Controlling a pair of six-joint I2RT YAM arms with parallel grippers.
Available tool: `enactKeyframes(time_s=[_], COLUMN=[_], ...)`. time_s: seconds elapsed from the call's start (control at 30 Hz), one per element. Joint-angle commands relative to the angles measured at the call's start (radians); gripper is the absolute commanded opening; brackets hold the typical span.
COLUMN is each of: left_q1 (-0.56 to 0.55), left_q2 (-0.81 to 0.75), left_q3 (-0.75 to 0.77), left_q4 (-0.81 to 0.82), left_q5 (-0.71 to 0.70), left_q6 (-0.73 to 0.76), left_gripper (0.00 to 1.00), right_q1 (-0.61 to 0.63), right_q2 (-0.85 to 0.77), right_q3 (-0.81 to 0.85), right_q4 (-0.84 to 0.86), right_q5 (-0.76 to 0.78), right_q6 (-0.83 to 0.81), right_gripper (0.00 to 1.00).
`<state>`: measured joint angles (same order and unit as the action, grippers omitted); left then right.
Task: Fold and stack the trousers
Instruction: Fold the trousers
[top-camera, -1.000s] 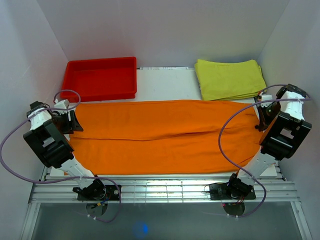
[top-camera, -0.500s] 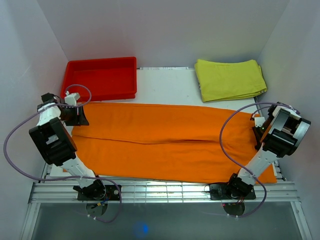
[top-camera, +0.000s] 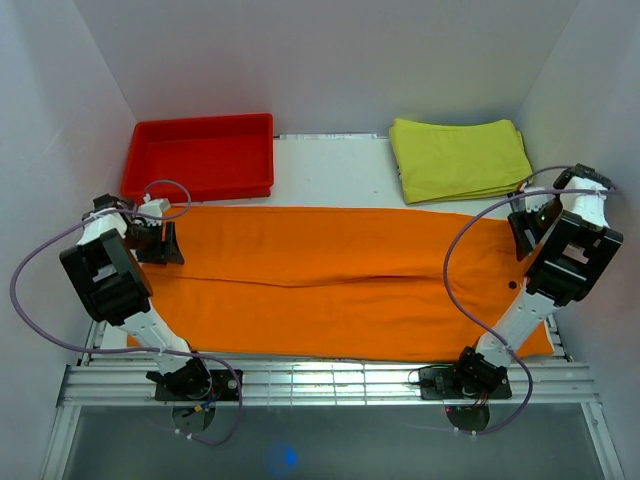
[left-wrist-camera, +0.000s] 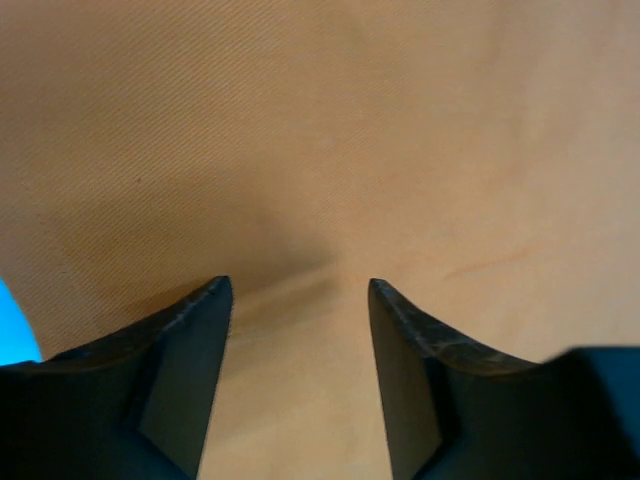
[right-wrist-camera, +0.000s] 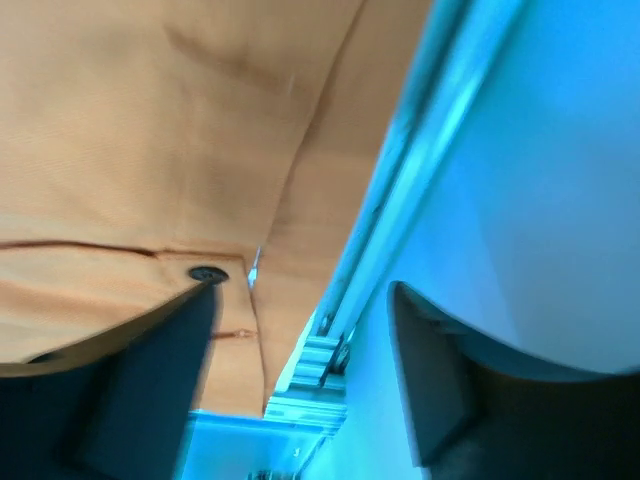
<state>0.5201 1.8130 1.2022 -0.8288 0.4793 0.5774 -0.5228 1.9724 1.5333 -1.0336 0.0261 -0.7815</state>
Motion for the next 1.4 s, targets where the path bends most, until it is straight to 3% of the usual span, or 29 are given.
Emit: enactKeyframes(time_s=[0.0,0.17,0.37,0.57,0.83,0.97,1.07,1.2,1.37], left_q1=[0.009,-0.008,-0.077,-0.094,-0.092,-0.065,-0.023,0.003,0.004], left_q2=[-0.075,0.0,0.134,0.172,0.024,-0.026,-0.041,-0.067,-0.072], left_q3=[0.13,0.324,0.375,0.246,-0.03,-0.082,-0.078,-0.003,0.206], left_q4=[-0.131,-0.04,0.017,0.072,0.086,0.039,-0.012,-0.088,-0.125], left_q5=[0.133,0.191,0.16,0.088,-0.016,-0.053,-0.05,-0.009,0.088], left_q6=[0.134,0.049,0.032,0.032,0.073,0.12,0.156,0.212,0.216], left_gripper=[0.69,0.74,0.68,0.61,0.45,0.41,0.4,0.44,0.67], right_q1=[0.021,0.114,0.225,0.233,0.248,0.247,0.245,0.244,0.244], right_q2=[0.005,0.109,0.241,0.338,0.388,0.404,0.419,0.39,0.356], right_q3=[0.198,0.361,0.426,0.516,0.45,0.435,0.432,0.354,0.385], right_q4=[-0.098,-0.073,-0.019,-0.026,-0.071,-0.15,-0.245,-0.261,-0.25], right_q5=[-0.199,-0.281,-0.238,-0.279,-0.253,-0.268,-0.291,-0.311,-0.305], right_q6=[-0.065,-0.056,-0.209,-0.335,-0.466,-0.51,-0.539,-0.564,-0.596], right_gripper=[0.82,0.85,0.82,0.81,0.78,0.71,0.58,0.51,0.56])
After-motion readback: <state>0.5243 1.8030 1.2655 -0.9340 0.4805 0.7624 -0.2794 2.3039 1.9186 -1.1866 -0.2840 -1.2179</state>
